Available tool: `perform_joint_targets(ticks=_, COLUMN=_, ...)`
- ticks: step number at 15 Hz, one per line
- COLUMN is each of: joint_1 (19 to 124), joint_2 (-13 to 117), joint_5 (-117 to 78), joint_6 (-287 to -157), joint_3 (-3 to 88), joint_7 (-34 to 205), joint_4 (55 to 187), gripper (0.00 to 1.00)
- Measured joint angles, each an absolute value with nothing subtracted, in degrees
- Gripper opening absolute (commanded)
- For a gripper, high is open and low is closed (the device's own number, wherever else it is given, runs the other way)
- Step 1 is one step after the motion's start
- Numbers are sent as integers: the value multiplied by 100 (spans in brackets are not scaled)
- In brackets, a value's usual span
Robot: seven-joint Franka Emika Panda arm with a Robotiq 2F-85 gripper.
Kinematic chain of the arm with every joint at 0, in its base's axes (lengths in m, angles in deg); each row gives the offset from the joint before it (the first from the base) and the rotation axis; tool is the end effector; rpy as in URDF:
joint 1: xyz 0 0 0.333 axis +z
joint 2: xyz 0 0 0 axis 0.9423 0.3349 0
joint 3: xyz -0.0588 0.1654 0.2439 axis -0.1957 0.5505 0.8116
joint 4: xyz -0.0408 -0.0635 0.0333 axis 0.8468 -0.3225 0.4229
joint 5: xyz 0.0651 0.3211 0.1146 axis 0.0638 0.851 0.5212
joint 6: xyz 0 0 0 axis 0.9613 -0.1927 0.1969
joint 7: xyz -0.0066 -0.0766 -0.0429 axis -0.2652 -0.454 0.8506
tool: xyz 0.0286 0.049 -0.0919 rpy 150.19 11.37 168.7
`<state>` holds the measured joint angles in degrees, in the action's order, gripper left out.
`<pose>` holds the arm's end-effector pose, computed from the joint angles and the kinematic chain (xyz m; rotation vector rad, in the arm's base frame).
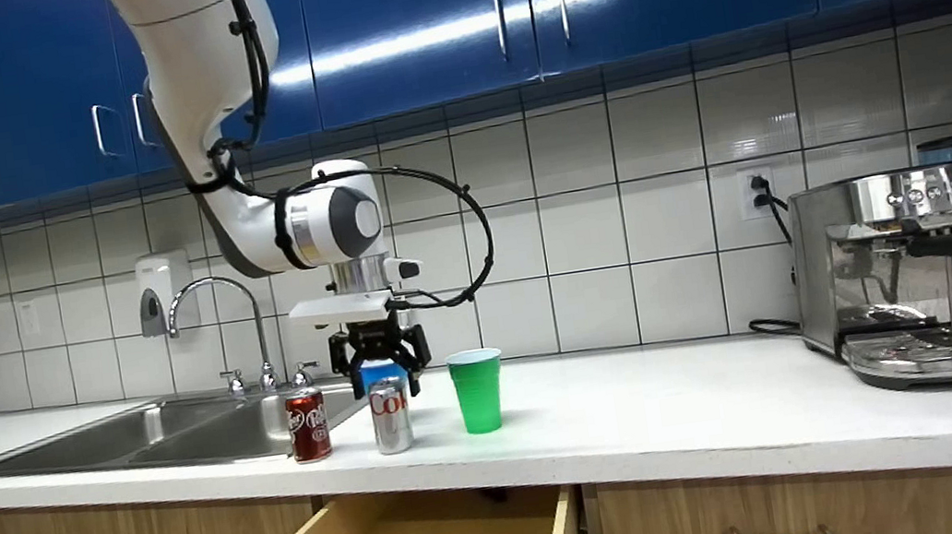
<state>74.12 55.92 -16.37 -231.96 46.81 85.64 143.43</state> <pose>0.5801 0.0416 0.3133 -3.1174 0.0065 -0.2481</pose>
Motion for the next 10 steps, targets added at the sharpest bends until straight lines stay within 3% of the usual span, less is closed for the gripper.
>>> perform_joint_targets(ticks=2, joint_1=7411, joint_2=5632, joint_5=-1632, joint_6=-23196, joint_3=4678, joint_7=8564, joint_4=14296, gripper=100)
perform_joint_targets(ticks=3, joint_1=7411, joint_2=5650, joint_5=-1632, joint_6=-23196, joint_3=4678, joint_7=8564, joint_4=14271, gripper=81)
perform_joint_targets(ticks=8, joint_1=7412, joint_2=5726, joint_5=-1634, joint_6=-23210, joint_3=4677, joint_7=8564, joint_4=14173, gripper=42)
perform_joint_targets(ticks=10, joint_1=7411, joint_2=5740, joint_5=-1630, joint_6=-23210, joint_3=4683, joint_7=8566, joint_4=14156, gripper=38)
